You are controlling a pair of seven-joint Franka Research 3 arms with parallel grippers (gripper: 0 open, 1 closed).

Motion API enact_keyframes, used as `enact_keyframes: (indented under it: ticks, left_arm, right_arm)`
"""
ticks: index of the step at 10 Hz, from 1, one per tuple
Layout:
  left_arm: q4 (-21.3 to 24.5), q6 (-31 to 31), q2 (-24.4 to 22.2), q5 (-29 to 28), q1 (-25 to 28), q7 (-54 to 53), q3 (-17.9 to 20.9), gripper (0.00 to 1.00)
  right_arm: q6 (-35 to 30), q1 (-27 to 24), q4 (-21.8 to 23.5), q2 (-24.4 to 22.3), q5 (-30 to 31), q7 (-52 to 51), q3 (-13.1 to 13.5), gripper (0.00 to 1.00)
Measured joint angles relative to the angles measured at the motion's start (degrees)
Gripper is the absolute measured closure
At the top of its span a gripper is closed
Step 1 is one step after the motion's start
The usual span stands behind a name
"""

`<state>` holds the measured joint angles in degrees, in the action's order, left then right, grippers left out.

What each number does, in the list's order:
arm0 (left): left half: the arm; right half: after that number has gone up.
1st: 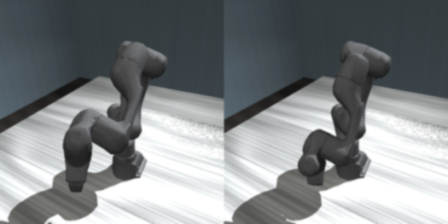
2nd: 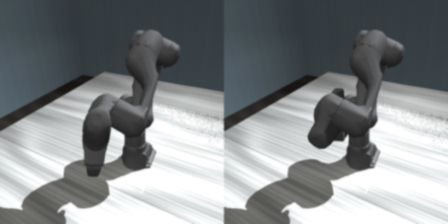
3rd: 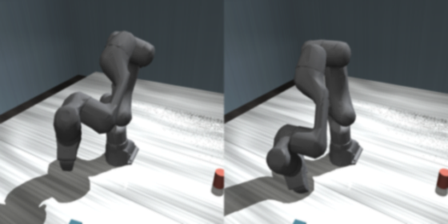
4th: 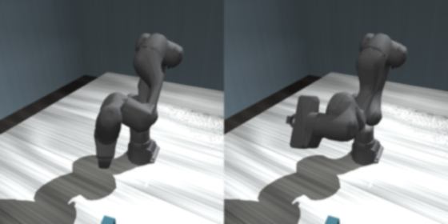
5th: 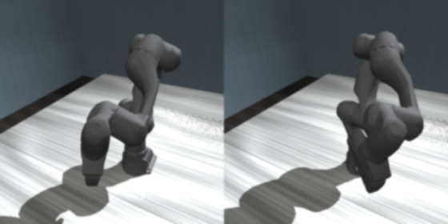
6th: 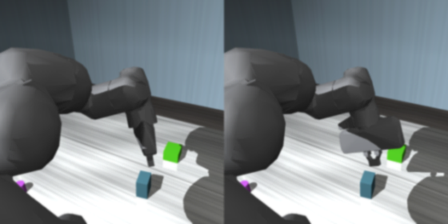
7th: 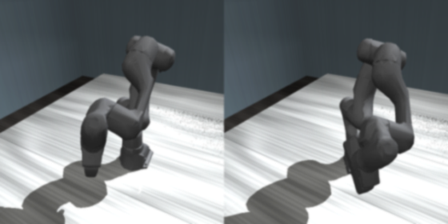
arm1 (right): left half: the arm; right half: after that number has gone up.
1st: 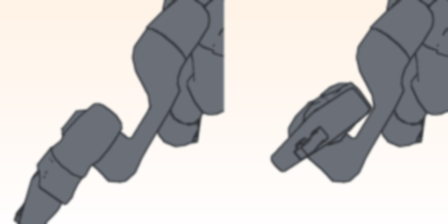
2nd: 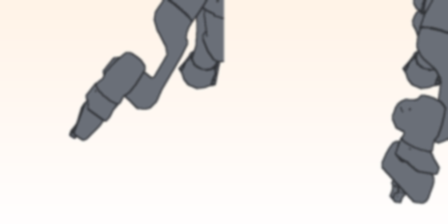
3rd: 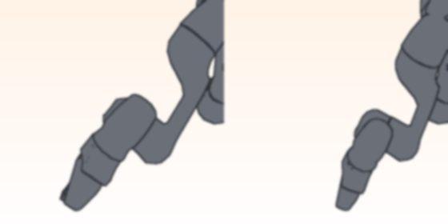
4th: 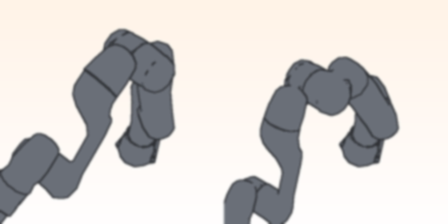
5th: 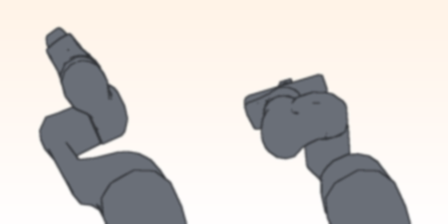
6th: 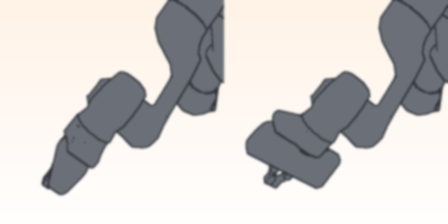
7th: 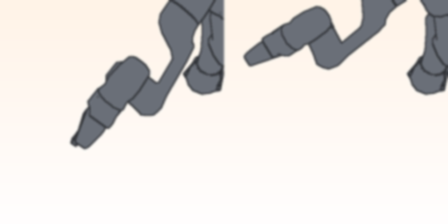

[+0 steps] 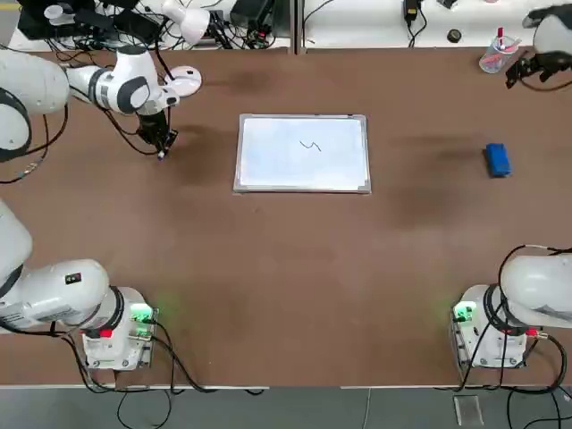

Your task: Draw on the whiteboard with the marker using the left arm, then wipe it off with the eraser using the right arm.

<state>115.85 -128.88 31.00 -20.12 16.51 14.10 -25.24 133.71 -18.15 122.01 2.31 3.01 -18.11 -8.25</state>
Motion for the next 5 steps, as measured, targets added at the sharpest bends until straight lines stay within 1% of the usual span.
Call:
enact_keyframes:
  ticks: [2,5]
  left_arm:
    - [1.74,-2.83,-0.19,-0.42,1.31,-0.61,-0.09,0.82]
    - [2.12,-3.26,-0.34,-0.54,1.50,-0.53,-0.09,0.82]
  right_arm:
    - [8.87,-1.54,3.41,3.73,0.00,-3.33,0.11,0.00]
    - [18.36,-2.28,6.74,7.97,-0.03,-5.81,0.96,0.00]
